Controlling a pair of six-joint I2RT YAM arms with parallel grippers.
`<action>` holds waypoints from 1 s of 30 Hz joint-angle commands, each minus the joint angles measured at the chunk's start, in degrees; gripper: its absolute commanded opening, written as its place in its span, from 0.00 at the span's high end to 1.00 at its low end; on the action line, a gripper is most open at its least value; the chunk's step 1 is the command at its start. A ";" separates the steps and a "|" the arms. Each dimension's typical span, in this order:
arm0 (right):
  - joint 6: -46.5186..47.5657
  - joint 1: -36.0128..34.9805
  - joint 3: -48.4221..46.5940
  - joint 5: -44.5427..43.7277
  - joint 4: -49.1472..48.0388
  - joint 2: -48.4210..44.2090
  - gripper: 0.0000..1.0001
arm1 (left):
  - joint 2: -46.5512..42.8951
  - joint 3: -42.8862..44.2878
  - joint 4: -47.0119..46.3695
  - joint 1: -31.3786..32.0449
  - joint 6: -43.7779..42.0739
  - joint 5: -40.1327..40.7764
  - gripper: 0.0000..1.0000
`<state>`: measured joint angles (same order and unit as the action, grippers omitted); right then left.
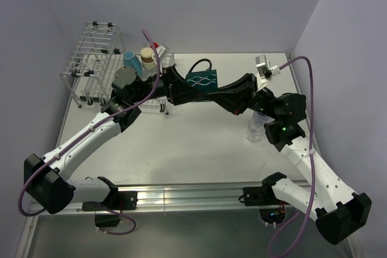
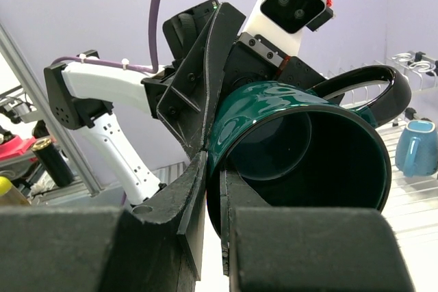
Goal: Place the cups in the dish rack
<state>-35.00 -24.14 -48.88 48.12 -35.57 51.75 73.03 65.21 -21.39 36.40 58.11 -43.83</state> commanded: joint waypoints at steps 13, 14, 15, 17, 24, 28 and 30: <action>4.59 -0.38 -1.74 -0.57 5.42 0.90 0.74 | -3.16 0.97 -9.91 -1.25 2.54 1.38 1.00; 4.94 -0.38 -1.83 -1.44 5.77 0.73 0.71 | -3.42 0.97 -9.47 -1.42 2.19 1.73 1.00; 5.12 -0.38 -1.83 -1.62 6.21 0.72 0.69 | -3.60 0.80 -9.38 -1.68 2.19 1.91 1.00; 5.38 -0.38 -2.00 -2.15 6.57 0.46 0.66 | -4.13 0.18 -9.73 -2.04 2.54 2.26 1.00; 5.82 -0.38 -2.44 -3.64 7.53 0.64 0.59 | -4.83 -0.35 -9.38 -2.91 2.19 2.17 1.00; 6.96 -0.47 -2.71 -4.87 8.50 0.29 0.56 | -5.10 -0.35 -7.53 -3.53 1.05 2.44 1.00; 7.49 -0.38 -3.15 -5.40 9.72 0.20 0.55 | -4.92 -0.35 -6.48 -3.80 0.78 2.52 1.00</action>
<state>-29.47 -24.60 -49.56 44.51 -27.44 52.45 71.20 63.94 -22.72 33.17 59.42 -42.54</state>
